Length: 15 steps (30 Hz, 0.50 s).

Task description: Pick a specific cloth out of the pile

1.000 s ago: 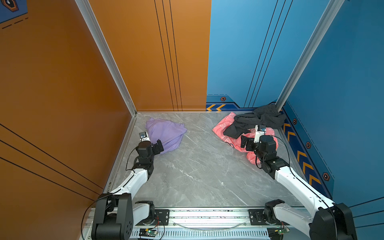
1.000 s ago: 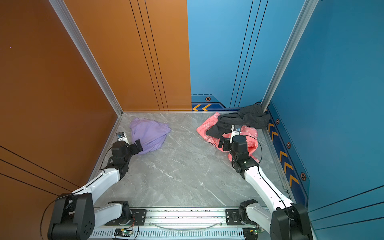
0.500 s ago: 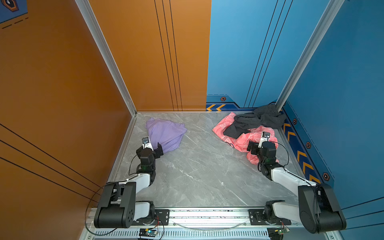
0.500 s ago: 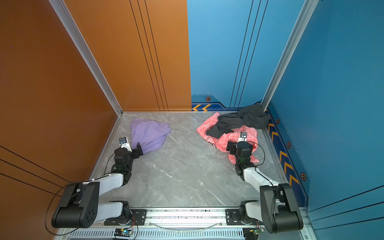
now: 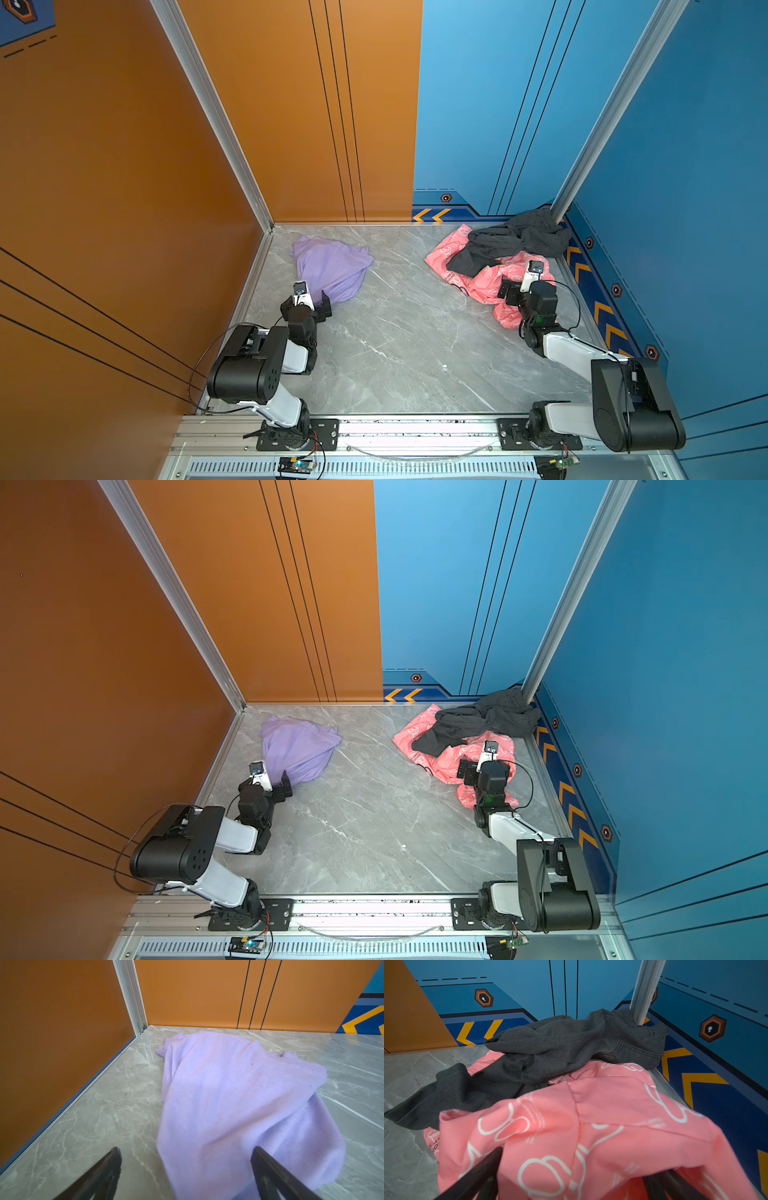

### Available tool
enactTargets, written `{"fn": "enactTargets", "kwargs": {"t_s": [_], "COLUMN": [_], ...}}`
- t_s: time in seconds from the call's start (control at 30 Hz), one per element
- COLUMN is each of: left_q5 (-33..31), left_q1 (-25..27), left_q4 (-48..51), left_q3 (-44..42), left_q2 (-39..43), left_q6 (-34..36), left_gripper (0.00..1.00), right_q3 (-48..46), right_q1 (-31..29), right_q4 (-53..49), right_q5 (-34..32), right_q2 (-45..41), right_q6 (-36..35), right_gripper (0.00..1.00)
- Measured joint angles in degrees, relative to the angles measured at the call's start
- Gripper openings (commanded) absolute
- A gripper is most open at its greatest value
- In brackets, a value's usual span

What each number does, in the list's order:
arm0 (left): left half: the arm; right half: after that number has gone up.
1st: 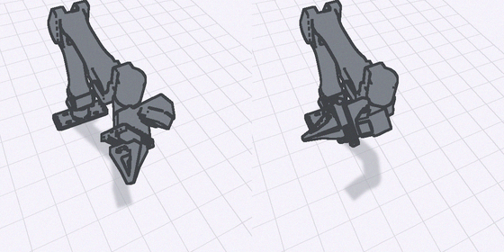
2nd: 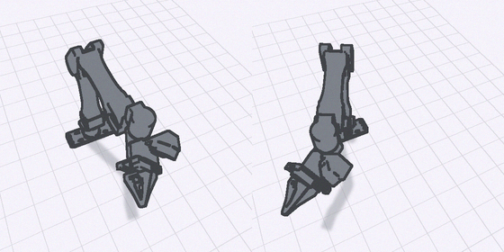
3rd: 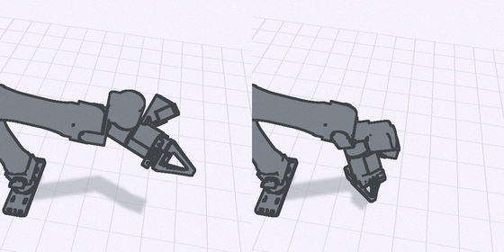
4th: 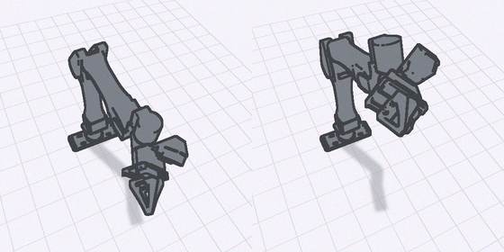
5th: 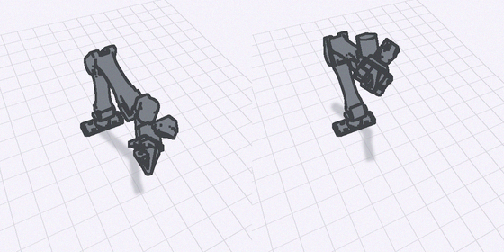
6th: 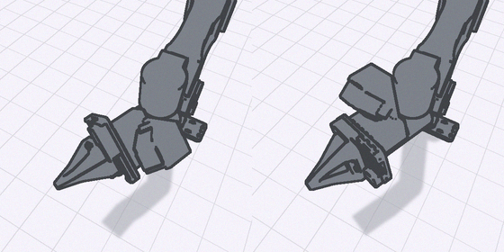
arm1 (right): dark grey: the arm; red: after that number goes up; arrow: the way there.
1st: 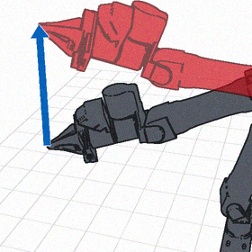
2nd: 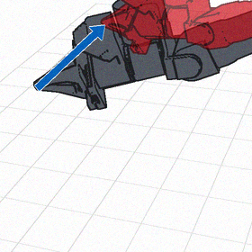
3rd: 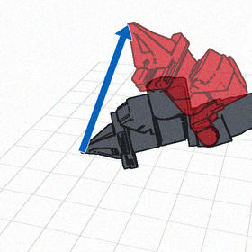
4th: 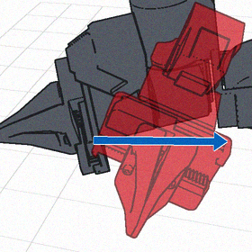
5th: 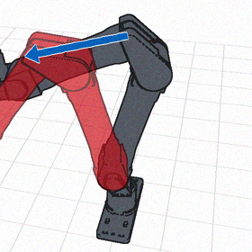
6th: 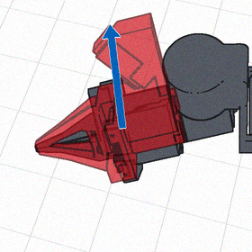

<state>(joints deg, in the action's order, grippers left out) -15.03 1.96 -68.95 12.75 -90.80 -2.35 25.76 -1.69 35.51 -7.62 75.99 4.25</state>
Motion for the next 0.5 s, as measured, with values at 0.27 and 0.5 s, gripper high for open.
{"fn": "enactTargets", "kwargs": {"t_s": [0.27, 0.5], "left_q5": [-0.42, -1.51], "left_q1": [0.0, -0.07], "left_q4": [-0.09, 1.49], "left_q3": [0.15, 1.4], "left_q2": [0.0, 0.02], "left_q6": [-0.02, -0.2], "left_gripper": [0.98, 0.98], "right_q3": [-3.56, -8.87], "right_q1": [0.15, 0.17], "right_q4": [7.08, 19.56], "right_q5": [1.57, 2.54], "right_q2": [3.56, 12.24], "right_q6": [-0.07, -0.46], "right_gripper": [1.0, 1.0]}}
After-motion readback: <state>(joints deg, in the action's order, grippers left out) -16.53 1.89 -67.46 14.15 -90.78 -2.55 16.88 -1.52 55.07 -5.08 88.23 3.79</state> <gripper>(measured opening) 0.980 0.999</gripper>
